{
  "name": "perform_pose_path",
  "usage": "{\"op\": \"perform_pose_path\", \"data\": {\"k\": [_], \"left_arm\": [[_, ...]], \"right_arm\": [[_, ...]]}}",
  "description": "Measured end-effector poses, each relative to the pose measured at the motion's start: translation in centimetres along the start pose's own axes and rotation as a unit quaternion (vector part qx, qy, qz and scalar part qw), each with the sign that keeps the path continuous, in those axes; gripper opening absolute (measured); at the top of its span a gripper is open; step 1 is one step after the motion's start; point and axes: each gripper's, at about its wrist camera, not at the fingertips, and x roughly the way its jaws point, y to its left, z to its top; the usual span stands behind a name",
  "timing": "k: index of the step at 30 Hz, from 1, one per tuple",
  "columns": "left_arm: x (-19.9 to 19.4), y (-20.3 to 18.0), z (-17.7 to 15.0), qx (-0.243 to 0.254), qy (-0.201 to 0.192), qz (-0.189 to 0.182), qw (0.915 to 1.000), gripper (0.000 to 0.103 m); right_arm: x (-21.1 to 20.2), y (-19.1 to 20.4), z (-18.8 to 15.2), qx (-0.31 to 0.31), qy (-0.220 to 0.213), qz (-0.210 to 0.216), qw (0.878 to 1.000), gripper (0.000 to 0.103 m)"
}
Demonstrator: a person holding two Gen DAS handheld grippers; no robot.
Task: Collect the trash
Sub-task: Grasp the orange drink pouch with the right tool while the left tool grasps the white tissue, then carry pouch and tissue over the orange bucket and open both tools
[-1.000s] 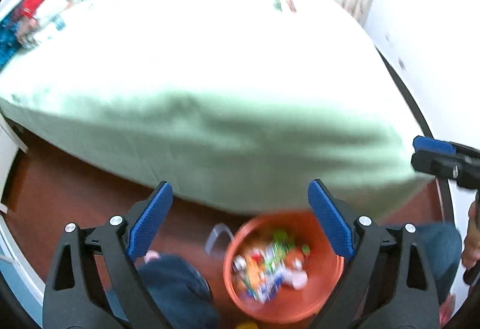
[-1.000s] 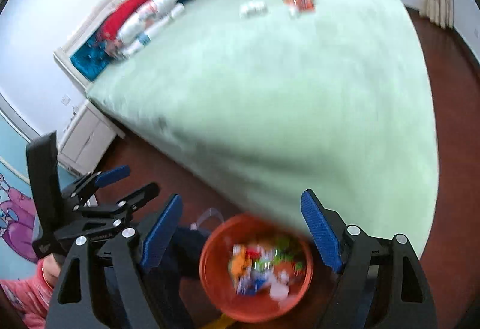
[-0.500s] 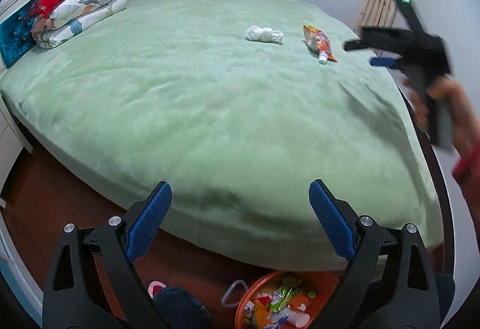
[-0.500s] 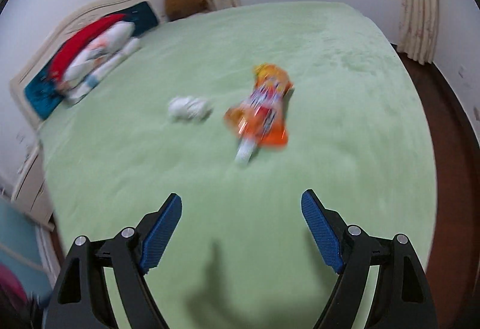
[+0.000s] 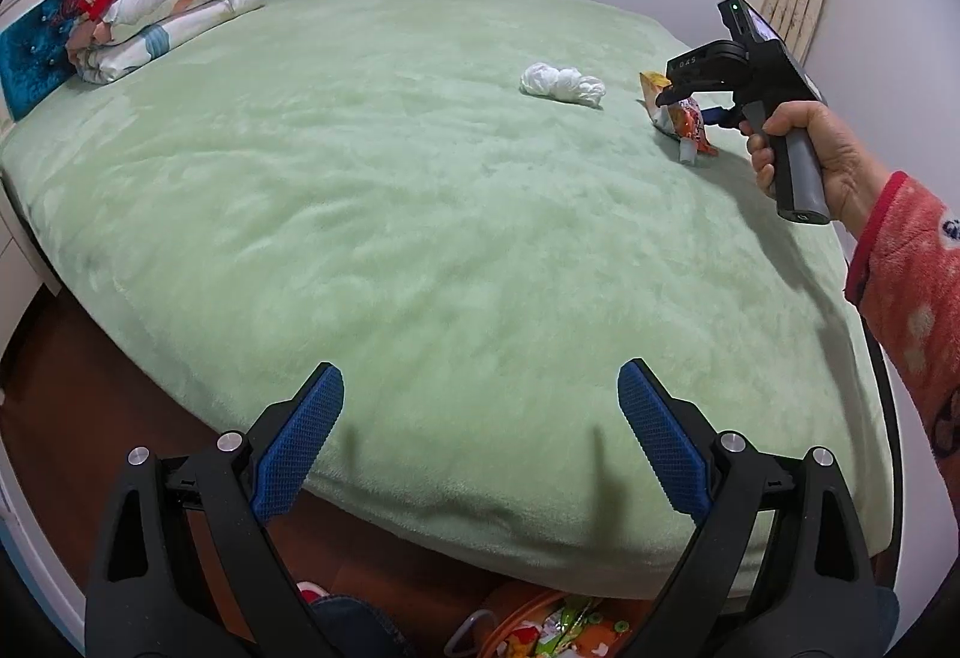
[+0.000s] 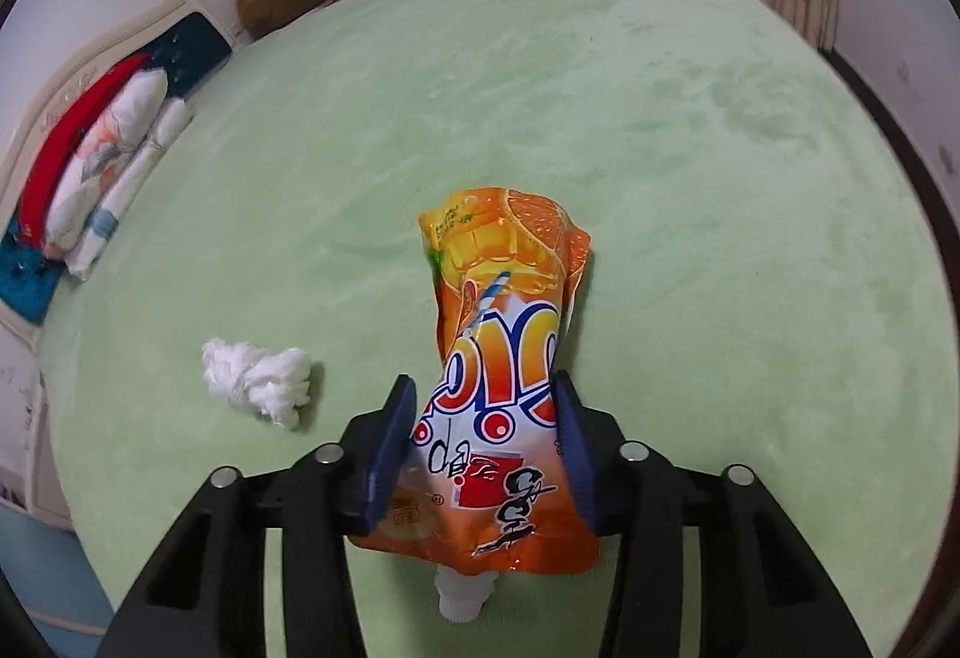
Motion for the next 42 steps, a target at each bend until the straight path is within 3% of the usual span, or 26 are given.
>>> {"op": "perform_pose_path", "data": {"k": [4,9,15,16,19,25,28,31,33,35,36,38,42], "left_arm": [[-0.4,-0.2,0.1,0.000,-0.001,-0.005,1.0000,0.091],[-1.0,-1.1,0.6,0.006,-0.005,-0.015,0.9999,0.091],[0.7,-1.8,6.0,-0.016,0.003,-0.055,0.9984,0.091],[1.5,-2.0,7.6,-0.027,0.008,-0.074,0.9968,0.091],[4.6,-3.1,12.6,-0.045,0.013,-0.087,0.9951,0.091],[13.5,-4.3,20.7,-0.123,0.018,-0.052,0.9908,0.091],[18.4,-3.7,22.9,-0.199,0.045,-0.067,0.9766,0.090],[22.1,-4.1,23.8,-0.235,0.063,-0.069,0.9675,0.090],[24.0,-4.4,24.0,-0.240,0.081,-0.053,0.9660,0.082],[25.3,-4.5,23.9,-0.237,0.092,-0.045,0.9661,0.052],[25.6,-4.6,23.6,-0.230,0.092,-0.044,0.9679,0.044],[25.4,-4.6,23.2,-0.219,0.083,-0.052,0.9708,0.036],[23.0,-4.4,22.6,-0.188,0.072,-0.054,0.9780,0.034]], "right_arm": [[-2.4,0.5,-0.9,-0.026,-0.008,0.011,1.000,0.042],[-8.4,0.0,-3.6,-0.052,-0.039,0.047,0.997,0.041],[-16.6,-2.4,-9.4,-0.083,-0.079,0.085,0.990,0.041],[-17.8,-3.1,-10.9,-0.086,-0.083,0.087,0.989,0.041],[-20.4,-5.3,-14.2,-0.083,-0.091,0.101,0.987,0.042],[-23.0,-8.6,-19.4,-0.064,-0.106,0.126,0.984,0.042],[-23.2,-9.4,-20.9,-0.062,-0.107,0.132,0.983,0.042],[-23.3,-10.1,-21.9,-0.056,-0.108,0.135,0.983,0.042],[-23.2,-10.7,-22.3,-0.050,-0.105,0.141,0.983,0.042],[-23.0,-11.2,-22.7,-0.043,-0.100,0.145,0.983,0.042],[-23.0,-11.3,-22.9,-0.042,-0.099,0.145,0.984,0.042],[-23.2,-11.4,-23.4,-0.042,-0.099,0.140,0.984,0.042],[-23.3,-11.7,-24.1,-0.034,-0.098,0.149,0.983,0.042]]}}
